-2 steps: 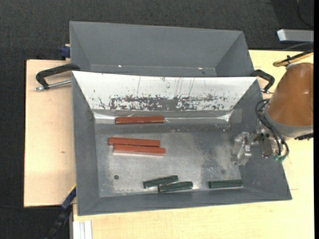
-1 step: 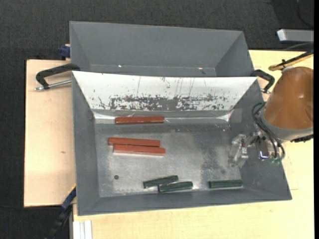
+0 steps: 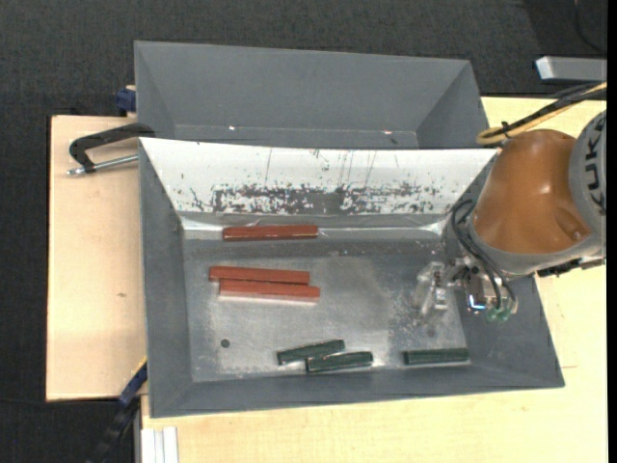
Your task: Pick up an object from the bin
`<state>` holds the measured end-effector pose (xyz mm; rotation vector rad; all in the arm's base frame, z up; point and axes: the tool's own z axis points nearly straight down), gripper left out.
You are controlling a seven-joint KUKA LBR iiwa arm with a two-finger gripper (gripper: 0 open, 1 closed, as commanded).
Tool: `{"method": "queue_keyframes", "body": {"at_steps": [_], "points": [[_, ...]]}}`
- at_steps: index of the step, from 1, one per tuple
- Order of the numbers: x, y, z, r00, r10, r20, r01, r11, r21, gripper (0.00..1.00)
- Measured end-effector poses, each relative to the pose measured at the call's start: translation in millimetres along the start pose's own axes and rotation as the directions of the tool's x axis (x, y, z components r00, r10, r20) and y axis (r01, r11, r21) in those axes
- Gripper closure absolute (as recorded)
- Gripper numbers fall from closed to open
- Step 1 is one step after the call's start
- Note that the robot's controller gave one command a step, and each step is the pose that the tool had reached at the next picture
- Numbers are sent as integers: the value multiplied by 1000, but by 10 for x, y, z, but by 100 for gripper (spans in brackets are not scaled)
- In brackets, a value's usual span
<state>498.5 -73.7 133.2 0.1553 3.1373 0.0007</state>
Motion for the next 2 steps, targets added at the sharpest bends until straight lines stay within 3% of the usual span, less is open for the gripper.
{"method": "queue_keyframes", "body": {"at_steps": [1,2], "points": [[-212,200,245,990,140,5,-140,990,-2,100],[-135,233,219,999,46,-1,-46,999,0,100]]}}
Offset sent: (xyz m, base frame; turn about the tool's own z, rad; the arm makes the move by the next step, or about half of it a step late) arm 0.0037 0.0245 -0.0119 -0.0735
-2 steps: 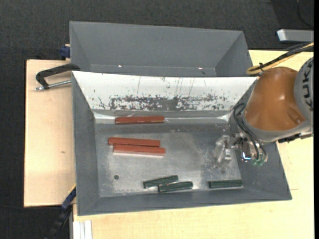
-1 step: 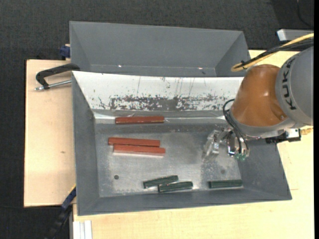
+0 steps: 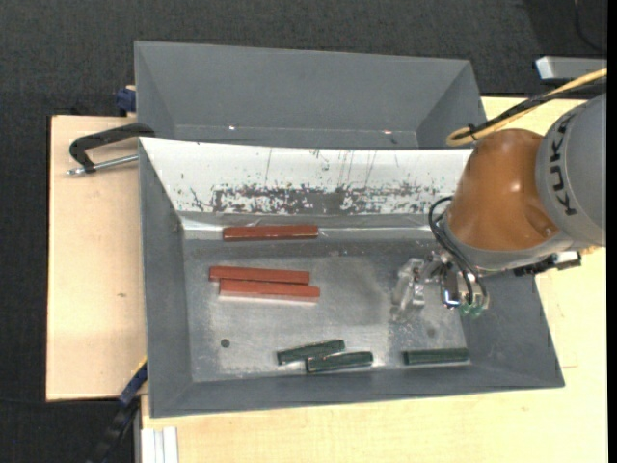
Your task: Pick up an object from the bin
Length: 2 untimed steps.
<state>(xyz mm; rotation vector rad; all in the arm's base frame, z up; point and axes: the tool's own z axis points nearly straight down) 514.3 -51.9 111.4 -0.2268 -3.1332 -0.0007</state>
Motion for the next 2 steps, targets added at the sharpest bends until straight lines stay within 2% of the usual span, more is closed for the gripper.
{"method": "queue_keyframes", "body": {"at_steps": [1,2], "points": [[-68,130,-221,998,-70,5,70,998,0,100],[-27,305,-328,973,232,6,-232,973,-2,100]]}}
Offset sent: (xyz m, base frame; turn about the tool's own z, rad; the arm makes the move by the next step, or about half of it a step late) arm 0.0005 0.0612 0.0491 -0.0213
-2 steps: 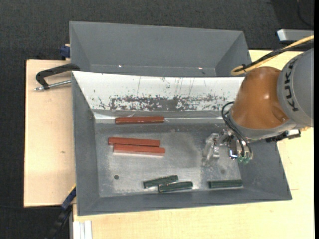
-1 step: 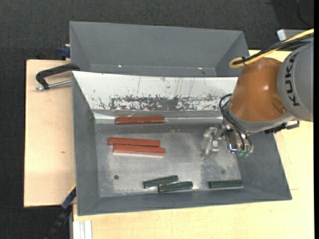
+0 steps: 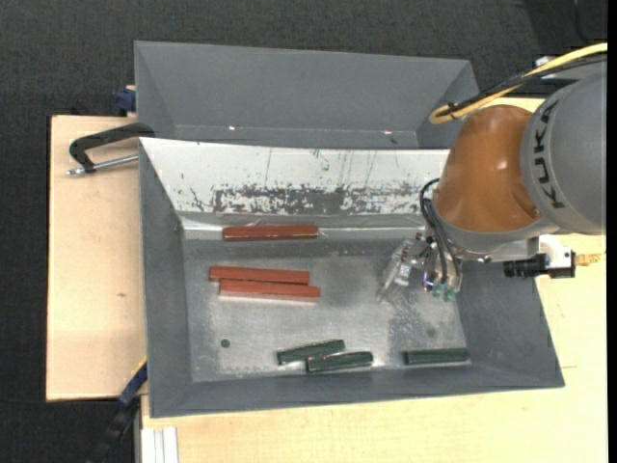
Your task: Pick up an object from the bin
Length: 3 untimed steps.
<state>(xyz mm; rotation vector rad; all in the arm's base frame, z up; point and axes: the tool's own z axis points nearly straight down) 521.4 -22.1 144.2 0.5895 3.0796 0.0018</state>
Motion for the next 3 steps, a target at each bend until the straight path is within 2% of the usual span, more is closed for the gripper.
{"method": "queue_keyframes", "body": {"at_steps": [1,2,3], "points": [[-38,48,27,986,-164,-1,164,986,1,100],[-55,370,-117,985,174,-1,-174,985,0,0],[-55,473,-160,968,253,-1,-253,968,0,0]]}}
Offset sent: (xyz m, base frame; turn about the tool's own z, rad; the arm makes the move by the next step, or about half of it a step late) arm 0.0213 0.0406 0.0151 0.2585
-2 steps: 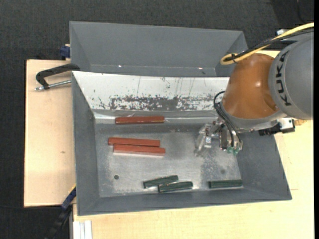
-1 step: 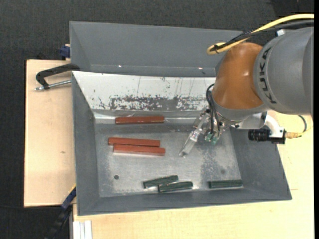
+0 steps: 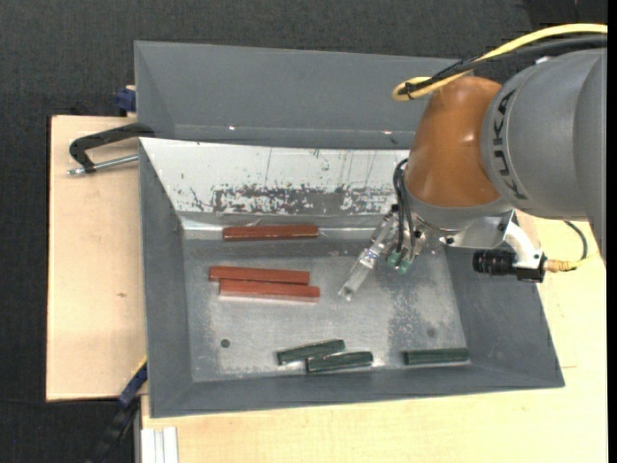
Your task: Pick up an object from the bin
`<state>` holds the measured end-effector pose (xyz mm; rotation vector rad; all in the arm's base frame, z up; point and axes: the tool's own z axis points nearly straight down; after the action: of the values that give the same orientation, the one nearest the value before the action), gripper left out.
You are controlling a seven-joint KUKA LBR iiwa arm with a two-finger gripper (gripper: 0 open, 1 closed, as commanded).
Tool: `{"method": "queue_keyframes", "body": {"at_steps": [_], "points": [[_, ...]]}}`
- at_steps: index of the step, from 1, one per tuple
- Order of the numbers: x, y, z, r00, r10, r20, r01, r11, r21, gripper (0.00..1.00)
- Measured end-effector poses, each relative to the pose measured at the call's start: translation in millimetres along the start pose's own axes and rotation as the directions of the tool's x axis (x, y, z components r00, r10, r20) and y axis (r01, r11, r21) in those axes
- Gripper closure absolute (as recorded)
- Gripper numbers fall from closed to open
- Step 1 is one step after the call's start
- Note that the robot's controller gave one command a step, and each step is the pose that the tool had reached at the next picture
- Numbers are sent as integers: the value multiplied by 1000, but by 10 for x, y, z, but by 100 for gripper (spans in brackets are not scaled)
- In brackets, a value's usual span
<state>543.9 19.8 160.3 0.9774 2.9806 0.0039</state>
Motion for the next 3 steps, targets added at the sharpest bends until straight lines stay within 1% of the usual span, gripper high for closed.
{"method": "queue_keyframes", "body": {"at_steps": [1,2,3], "points": [[92,226,251,993,-121,4,121,993,-1,0],[255,509,653,963,-271,-7,271,963,1,0],[299,512,760,993,-116,-5,116,993,2,0]]}}
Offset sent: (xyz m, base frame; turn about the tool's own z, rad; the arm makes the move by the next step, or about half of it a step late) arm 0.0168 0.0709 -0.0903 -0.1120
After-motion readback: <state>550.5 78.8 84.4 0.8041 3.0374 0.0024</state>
